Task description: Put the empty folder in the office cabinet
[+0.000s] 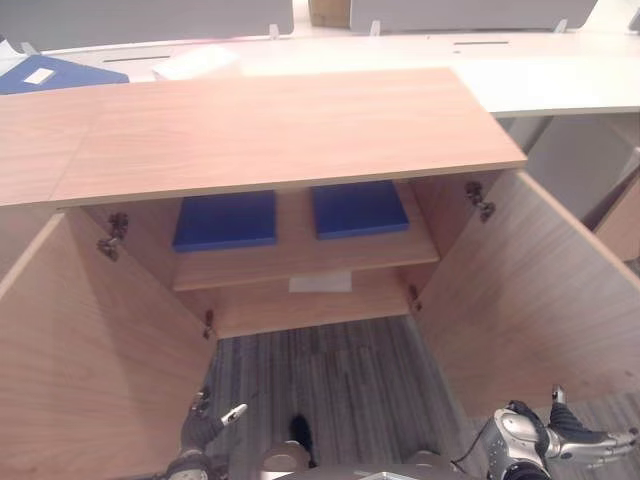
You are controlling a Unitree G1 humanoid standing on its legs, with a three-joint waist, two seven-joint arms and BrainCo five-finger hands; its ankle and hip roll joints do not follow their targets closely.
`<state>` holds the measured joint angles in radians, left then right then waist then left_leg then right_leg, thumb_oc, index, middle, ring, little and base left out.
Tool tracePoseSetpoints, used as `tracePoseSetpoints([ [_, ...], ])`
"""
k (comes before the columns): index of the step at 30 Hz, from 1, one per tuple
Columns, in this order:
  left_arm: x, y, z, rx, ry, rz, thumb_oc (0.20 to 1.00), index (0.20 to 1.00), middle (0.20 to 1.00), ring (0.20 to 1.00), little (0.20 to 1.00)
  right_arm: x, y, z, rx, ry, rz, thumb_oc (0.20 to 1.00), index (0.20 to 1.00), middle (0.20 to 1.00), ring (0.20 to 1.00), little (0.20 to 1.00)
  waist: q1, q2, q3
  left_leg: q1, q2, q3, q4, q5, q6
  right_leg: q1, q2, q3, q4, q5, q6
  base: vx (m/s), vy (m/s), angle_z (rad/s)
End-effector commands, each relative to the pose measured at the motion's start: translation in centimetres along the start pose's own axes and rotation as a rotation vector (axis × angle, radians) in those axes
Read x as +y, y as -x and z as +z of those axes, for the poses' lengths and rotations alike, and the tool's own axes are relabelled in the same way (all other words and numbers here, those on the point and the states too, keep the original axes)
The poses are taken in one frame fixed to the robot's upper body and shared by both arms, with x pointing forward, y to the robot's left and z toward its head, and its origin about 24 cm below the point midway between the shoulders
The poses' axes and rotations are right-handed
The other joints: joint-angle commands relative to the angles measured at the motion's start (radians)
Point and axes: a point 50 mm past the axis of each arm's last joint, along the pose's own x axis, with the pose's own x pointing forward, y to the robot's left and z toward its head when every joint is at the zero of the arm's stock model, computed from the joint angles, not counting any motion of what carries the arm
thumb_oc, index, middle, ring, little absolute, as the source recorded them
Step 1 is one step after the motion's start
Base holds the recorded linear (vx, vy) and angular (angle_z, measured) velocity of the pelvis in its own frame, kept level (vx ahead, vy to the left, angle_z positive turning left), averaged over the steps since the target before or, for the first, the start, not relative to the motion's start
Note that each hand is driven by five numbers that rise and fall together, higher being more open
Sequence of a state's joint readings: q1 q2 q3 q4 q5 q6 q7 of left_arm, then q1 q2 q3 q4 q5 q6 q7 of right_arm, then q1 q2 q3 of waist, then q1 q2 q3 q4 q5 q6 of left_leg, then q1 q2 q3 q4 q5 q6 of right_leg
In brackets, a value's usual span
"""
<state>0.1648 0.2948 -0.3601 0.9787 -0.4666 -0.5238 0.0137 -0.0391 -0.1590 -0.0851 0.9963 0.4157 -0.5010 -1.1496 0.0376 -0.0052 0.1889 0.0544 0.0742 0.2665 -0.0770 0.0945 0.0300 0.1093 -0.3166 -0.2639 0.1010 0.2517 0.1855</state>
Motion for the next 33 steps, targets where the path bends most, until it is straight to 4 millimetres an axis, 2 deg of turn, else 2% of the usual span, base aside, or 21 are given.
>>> tracePoseSetpoints([
  [1, -0.4, -1.3, 2.8, -0.123, 0.001, -0.009, 1.0, 1.0, 1.0, 1.0, 1.0, -0.5, -1.8, 2.4, -0.046, -0.101, -0.197, 1.0, 1.0, 1.0, 1.0, 1.0, 0.005, 0.049, 0.011, 0.061, -0.019, -0.04, 0.061, -0.161, 0.019, -0.05, 0.043, 0.01, -0.006, -0.157, -0.018, 0.01, -0.08, 0.34],
  [2, -0.4, -1.3, 2.8, -0.123, 0.001, -0.009, 1.0, 1.0, 1.0, 1.0, 1.0, -0.5, -1.8, 2.4, -0.046, -0.101, -0.197, 1.0, 1.0, 1.0, 1.0, 1.0, 0.005, 0.049, 0.011, 0.061, -0.019, -0.04, 0.061, -0.161, 0.019, -0.05, 0.043, 0.01, -0.006, -0.157, -0.018, 0.01, -0.152, 0.02],
  [4, -0.2, -0.8, 1.9, -0.09, 0.005, 0.005, 1.0, 1.0, 1.0, 1.0, 1.0, -0.5, -1.9, 2.6, -0.045, -0.125, -0.233, 1.0, 1.0, 1.0, 1.0, 1.0, 0.014, 0.052, -0.008, 0.078, -0.011, -0.035, 0.039, -0.14, -0.005, -0.016, 0.076, -0.015, -0.066, -0.187, -0.015, 0.01, -0.209, -0.29],
  [6, -0.3, -0.5, 1.3, -0.067, 0.003, -0.003, 1.0, 1.0, 1.0, 1.0, 1.0, -0.6, -1.9, 2.6, -0.048, -0.143, -0.247, 1.0, 1.0, 1.0, 1.0, 1.0, 0.019, 0.057, -0.026, 0.089, -0.004, -0.038, 0.018, -0.123, -0.027, 0.009, 0.1, -0.029, -0.11, -0.196, -0.027, 0.01, -0.168, -0.22],
  [8, -0.3, -0.5, 1.3, -0.067, 0.003, -0.003, 1.0, 1.0, 1.0, 1.0, 1.0, -0.6, -1.9, 2.6, -0.048, -0.143, -0.247, 1.0, 1.0, 1.0, 1.0, 1.0, 0.019, 0.057, -0.025, 0.089, -0.004, -0.038, 0.018, -0.123, -0.027, 0.01, 0.101, -0.03, -0.111, -0.196, -0.027, 0.0, -0.097, -0.19],
  [10, -0.2, -0.2, 0.8, -0.049, 0.005, -0.006, 1.0, 1.0, 1.0, 1.0, 1.0, -0.6, -2.5, 2.6, -0.038, -0.203, -0.172, 1.0, 1.0, 1.0, 1.0, 1.0, 0.025, 0.062, -0.047, 0.094, 0.008, -0.05, -0.001, -0.105, -0.05, 0.035, 0.129, -0.041, -0.163, -0.193, -0.044, 0.0, -0.207, -0.06],
  [12, -0.1, -0.2, 0.7, -0.038, -0.001, -0.012, 1.0, 1.0, 1.0, 1.0, 1.0, 0.1, -2.8, 3.0, -0.042, -0.218, -0.042, 1.0, 1.0, 1.0, 1.0, 1.0, 0.029, 0.065, -0.058, 0.09, 0.013, -0.057, -0.009, -0.095, -0.059, 0.039, 0.141, -0.046, -0.178, -0.194, -0.055, -0.03, -0.14, 0.03],
  [13, 0.0, -0.2, 0.6, -0.028, -0.012, -0.024, 1.0, 1.0, 1.0, 1.0, 1.0, 1.3, -2.8, 3.4, -0.063, -0.185, 0.145, 1.0, 1.0, 1.0, 1.0, 1.0, 0.034, 0.065, -0.065, 0.088, 0.017, -0.065, -0.01, -0.095, -0.065, 0.042, 0.149, -0.049, -0.181, -0.201, -0.062, -0.06, -0.112, 0.06],
  [14, 0.0, -0.3, 0.7, -0.026, -0.017, -0.031, 1.0, 1.0, 1.0, 1.0, 1.0, 2.2, -2.5, 3.6, -0.076, -0.165, 0.254, 1.0, 1.0, 1.0, 1.0, 1.0, 0.036, 0.064, -0.066, 0.083, 0.018, -0.069, -0.01, -0.091, -0.067, 0.042, 0.151, -0.051, -0.183, -0.204, -0.066, -0.07, -0.087, 0.14],
  [17, 0.2, -0.4, 0.9, -0.027, -0.02, -0.039, 1.0, 1.0, 1.0, 1.0, 1.0, 3.0, -2.2, 3.9, -0.069, -0.162, 0.356, 1.0, 1.0, 1.0, 1.0, 1.0, 0.037, 0.061, -0.069, 0.073, 0.021, -0.072, -0.01, -0.084, -0.07, 0.038, 0.152, -0.055, -0.185, -0.203, -0.071, -0.05, -0.029, 0.09],
  [19, 1.0, -0.4, 1.2, -0.026, -0.027, -0.042, 1.0, 1.0, 1.0, 1.0, 1.0, 4.0, -1.8, 4.0, -0.094, -0.072, 0.637, 1.0, 1.0, 1.0, 1.0, 1.0, 0.033, 0.05, -0.067, 0.06, 0.031, -0.074, -0.01, -0.075, -0.078, 0.037, 0.158, -0.062, -0.187, -0.205, -0.075, -0.09, -0.054, 0.01],
  [22, 1.3, -0.3, 1.2, -0.027, -0.031, -0.044, 1.0, 1.0, 1.0, 1.0, 1.0, 4.2, -1.7, 4.0, -0.093, -0.049, 0.711, 1.0, 1.0, 1.0, 1.0, 1.0, 0.031, 0.045, -0.066, 0.057, 0.035, -0.073, -0.01, -0.073, -0.08, 0.037, 0.159, -0.063, -0.188, -0.204, -0.075, -0.04, -0.03, 0.1],
  [24, 2.5, -0.2, 1.7, -0.034, -0.042, -0.034, 1.0, 1.0, 1.0, 1.0, 1.0, 4.2, -1.4, 3.9, -0.107, 0.044, 0.946, 1.0, 1.0, 1.0, 1.0, 1.0, 0.018, 0.027, -0.057, 0.049, 0.047, -0.065, -0.01, -0.064, -0.088, 0.03, 0.163, -0.063, -0.186, -0.202, -0.074, -0.09, -0.05, 0.04],
  [26, 2.5, -0.2, 1.7, -0.034, -0.042, -0.034, 1.0, 1.0, 1.0, 1.0, 1.0, 4.2, -1.4, 3.9, -0.107, 0.044, 0.946, 1.0, 1.0, 1.0, 1.0, 1.0, 0.018, 0.027, -0.057, 0.049, 0.047, -0.065, -0.01, -0.064, -0.088, 0.03, 0.163, -0.063, -0.186, -0.202, -0.074, -0.05, -0.023, 0.0],
  [27, 3.1, -0.2, 2.0, -0.043, -0.043, -0.026, 1.0, 1.0, 1.0, 1.0, 1.0, 4.1, -1.2, 3.8, -0.106, 0.078, 1.028, 1.0, 1.0, 1.0, 1.0, 1.0, 0.011, 0.018, -0.051, 0.046, 0.051, -0.058, -0.01, -0.062, -0.09, 0.026, 0.163, -0.064, -0.184, -0.202, -0.072, -0.05, -0.021, 0.0],
  [28, 3.1, -0.2, 2.0, -0.043, -0.043, -0.026, 1.0, 1.0, 1.0, 1.0, 1.0, 4.1, -1.2, 3.8, -0.106, 0.078, 1.028, 1.0, 1.0, 1.0, 1.0, 1.0, 0.011, 0.018, -0.051, 0.046, 0.051, -0.058, -0.01, -0.062, -0.09, 0.026, 0.163, -0.064, -0.184, -0.202, -0.072, -0.12, -0.04, -0.04],
  [29, 3.6, -0.5, 2.8, -0.061, -0.039, -0.017, 1.0, 1.0, 1.0, 1.0, 1.0, 4.1, -0.8, 4.1, -0.11, 0.083, 1.144, 1.0, 1.0, 1.0, 1.0, 1.0, 0.003, 0.009, -0.041, 0.043, 0.054, -0.05, -0.01, -0.062, -0.092, 0.022, 0.165, -0.065, -0.184, -0.203, -0.071, -0.07, -0.02, -0.03],
  [30, 3.6, -0.5, 2.8, -0.061, -0.039, -0.017, 1.0, 1.0, 1.0, 1.0, 1.0, 4.1, -0.8, 4.1, -0.11, 0.083, 1.144, 1.0, 1.0, 1.0, 1.0, 1.0, 0.003, 0.009, -0.041, 0.043, 0.054, -0.05, -0.01, -0.062, -0.092, 0.022, 0.165, -0.065, -0.184, -0.203, -0.071, -0.12, -0.031, -0.03],
  [32, 4.3, -0.9, 3.6, -0.076, -0.042, -0.01, 1.0, 1.0, 1.0, 1.0, 1.0, 4.3, 0.7, 3.8, -0.14, 0.181, 1.4, 1.0, 1.0, 1.0, 1.0, 1.0, 0.0, -0.005, -0.028, 0.045, 0.058, -0.04, -0.01, -0.064, -0.096, 0.025, 0.163, -0.076, -0.188, -0.203, -0.068, -0.11, -0.016, -0.02],
  [33, 4.3, -0.9, 3.6, -0.076, -0.042, -0.01, 1.0, 1.0, 1.0, 1.0, 1.0, 4.3, 0.7, 3.8, -0.14, 0.181, 1.4, 1.0, 1.0, 1.0, 1.0, 1.0, 0.0, -0.005, -0.028, 0.045, 0.058, -0.04, -0.01, -0.064, -0.096, 0.025, 0.163, -0.076, -0.188, -0.203, -0.068, -0.06, -0.005, -0.02],
])
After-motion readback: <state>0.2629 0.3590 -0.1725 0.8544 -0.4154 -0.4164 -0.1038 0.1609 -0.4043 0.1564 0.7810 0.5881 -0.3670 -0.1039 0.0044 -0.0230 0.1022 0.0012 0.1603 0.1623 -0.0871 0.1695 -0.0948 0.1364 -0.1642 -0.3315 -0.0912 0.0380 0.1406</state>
